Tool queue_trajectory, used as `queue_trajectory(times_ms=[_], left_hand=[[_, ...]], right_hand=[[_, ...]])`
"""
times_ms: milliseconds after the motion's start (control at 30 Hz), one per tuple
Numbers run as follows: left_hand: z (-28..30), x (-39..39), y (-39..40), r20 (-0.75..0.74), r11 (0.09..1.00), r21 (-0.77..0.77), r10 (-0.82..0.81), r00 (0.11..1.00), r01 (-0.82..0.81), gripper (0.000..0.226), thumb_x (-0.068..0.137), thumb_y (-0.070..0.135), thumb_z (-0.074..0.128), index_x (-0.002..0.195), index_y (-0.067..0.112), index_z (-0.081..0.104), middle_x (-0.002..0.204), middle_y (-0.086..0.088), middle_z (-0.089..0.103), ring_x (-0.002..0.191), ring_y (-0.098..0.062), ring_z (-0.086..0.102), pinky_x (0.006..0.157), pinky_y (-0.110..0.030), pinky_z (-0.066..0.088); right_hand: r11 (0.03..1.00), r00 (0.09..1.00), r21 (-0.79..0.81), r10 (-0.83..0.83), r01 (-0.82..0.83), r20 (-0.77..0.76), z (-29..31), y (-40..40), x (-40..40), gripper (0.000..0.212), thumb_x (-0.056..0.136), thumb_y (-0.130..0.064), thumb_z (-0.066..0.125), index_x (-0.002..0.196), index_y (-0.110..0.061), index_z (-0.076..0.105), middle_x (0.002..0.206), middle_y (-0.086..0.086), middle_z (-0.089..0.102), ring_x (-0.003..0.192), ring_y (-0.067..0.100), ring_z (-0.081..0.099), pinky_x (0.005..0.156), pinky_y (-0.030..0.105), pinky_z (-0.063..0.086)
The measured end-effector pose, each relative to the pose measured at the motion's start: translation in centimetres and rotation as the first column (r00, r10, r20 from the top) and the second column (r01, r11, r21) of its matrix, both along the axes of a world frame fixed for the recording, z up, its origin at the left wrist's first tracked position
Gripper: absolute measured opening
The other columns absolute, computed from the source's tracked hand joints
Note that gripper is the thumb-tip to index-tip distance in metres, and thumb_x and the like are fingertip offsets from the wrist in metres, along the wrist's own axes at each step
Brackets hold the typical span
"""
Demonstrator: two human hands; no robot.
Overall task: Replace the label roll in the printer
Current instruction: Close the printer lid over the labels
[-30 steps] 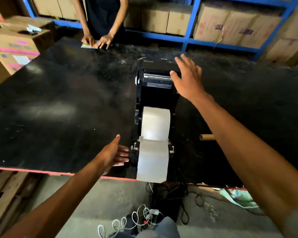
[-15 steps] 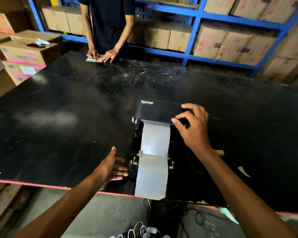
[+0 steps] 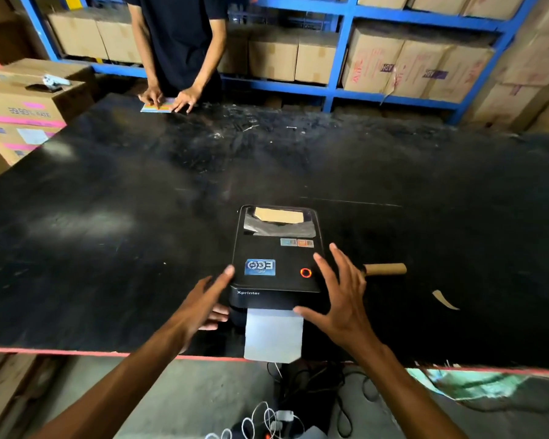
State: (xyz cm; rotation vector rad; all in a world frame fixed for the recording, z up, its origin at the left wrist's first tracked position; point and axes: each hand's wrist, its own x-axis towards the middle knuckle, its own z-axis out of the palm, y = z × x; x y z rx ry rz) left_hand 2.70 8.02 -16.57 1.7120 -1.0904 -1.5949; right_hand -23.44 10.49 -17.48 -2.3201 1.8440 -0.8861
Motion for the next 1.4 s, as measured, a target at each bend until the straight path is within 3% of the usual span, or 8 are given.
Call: queue_trajectory(times_ms=[100,167,300,400,500,600,800,1400], left_hand=[[-0.2,-0.1,0.0,0.009,0.999,-0.039,0.009,1.0,-0.008,0.076,0.067,0.076,0.054,0.127,0.03,0.046,0.087,-0.015,0.074,0.084,-0.025,0.072,0.082,-0.041,0.056],[-0.2,0.0,0.0,0.012,0.999,-0.048,-0.001,1.0,0.002,0.07,0.07,0.073,0.055,0.125,0.03,0.048,0.086,-0.015,0.074,0.083,-0.025,0.072,0.082,-0.041,0.056],[-0.7,0.3,-0.1,0.022,0.999,-0.047,-0.01,1.0,0.011,0.075,0.072,0.071,0.056,0.131,0.026,0.044,0.09,-0.014,0.074,0.084,-0.024,0.072,0.078,-0.038,0.056],[-1.1,0.4,0.1,0.021,0.998,-0.058,-0.008,1.0,0.009,0.076,0.071,0.069,0.057,0.128,0.02,0.049,0.093,-0.014,0.073,0.086,-0.025,0.071,0.077,-0.037,0.055],[-1.4,0.4,0.0,0.028,0.997,-0.075,-0.02,0.999,0.022,0.063,0.073,0.067,0.055,0.11,0.017,0.062,0.091,-0.014,0.074,0.085,-0.025,0.071,0.077,-0.036,0.055],[-1.7,0.5,-0.5,0.046,0.994,-0.099,-0.044,0.998,0.048,0.051,0.082,0.06,0.053,0.102,0.015,0.067,0.088,-0.014,0.074,0.083,-0.026,0.072,0.078,-0.037,0.057],[-2.3,0.6,-0.8,0.054,0.993,-0.108,-0.051,0.997,0.056,0.046,0.083,0.058,0.053,0.09,0.016,0.07,0.084,-0.014,0.075,0.082,-0.027,0.071,0.074,-0.034,0.056],[-2.9,0.6,-0.8,0.035,0.987,-0.146,-0.056,0.998,0.06,0.044,0.086,0.056,0.049,0.09,0.017,0.068,0.087,-0.012,0.073,0.085,-0.026,0.07,0.077,-0.034,0.055]], right_hand=[[0.985,0.943,0.151,-0.131,0.087,0.306,-0.1,-0.1,0.3,0.093,0.066,-0.069,0.057,0.145,-0.029,0.029,0.158,0.0,0.019,0.145,0.014,0.014,0.116,0.035,0.006],[0.954,0.846,0.271,-0.246,0.126,0.474,-0.6,-0.1,0.5,0.084,0.071,-0.064,0.058,0.143,-0.029,0.033,0.155,0.002,0.028,0.143,0.019,0.025,0.118,0.041,0.017],[0.905,0.601,0.422,-0.303,-0.063,0.739,-2.1,0.3,1.4,0.068,0.08,-0.039,0.07,0.139,-0.034,0.037,0.148,0.002,0.042,0.132,0.017,0.044,0.111,0.047,0.037],[0.884,0.541,0.452,-0.326,-0.116,0.776,-2.8,0.2,1.3,0.08,0.068,-0.05,0.071,0.139,-0.032,0.04,0.141,0.0,0.051,0.127,0.014,0.051,0.109,0.041,0.041],[0.882,0.512,0.432,-0.288,-0.187,0.81,-3.1,0.0,1.2,0.067,0.07,-0.049,0.071,0.132,-0.033,0.05,0.128,-0.007,0.064,0.118,0.007,0.059,0.101,0.031,0.046],[0.884,0.48,0.423,-0.288,-0.2,0.829,-3.5,0.1,1.3,0.069,0.07,-0.051,0.071,0.133,-0.034,0.049,0.127,-0.01,0.064,0.119,0.007,0.058,0.099,0.029,0.045],[0.893,0.428,0.401,-0.286,-0.206,0.857,-3.7,0.4,1.6,0.064,0.073,-0.044,0.07,0.133,-0.031,0.05,0.123,-0.015,0.066,0.114,0.002,0.06,0.083,0.009,0.048],[0.902,0.333,0.382,-0.304,-0.202,0.893,-4.0,0.4,2.1,0.068,0.07,-0.042,0.071,0.132,-0.027,0.05,0.12,-0.012,0.068,0.11,0.007,0.064,0.079,0.013,0.051]])
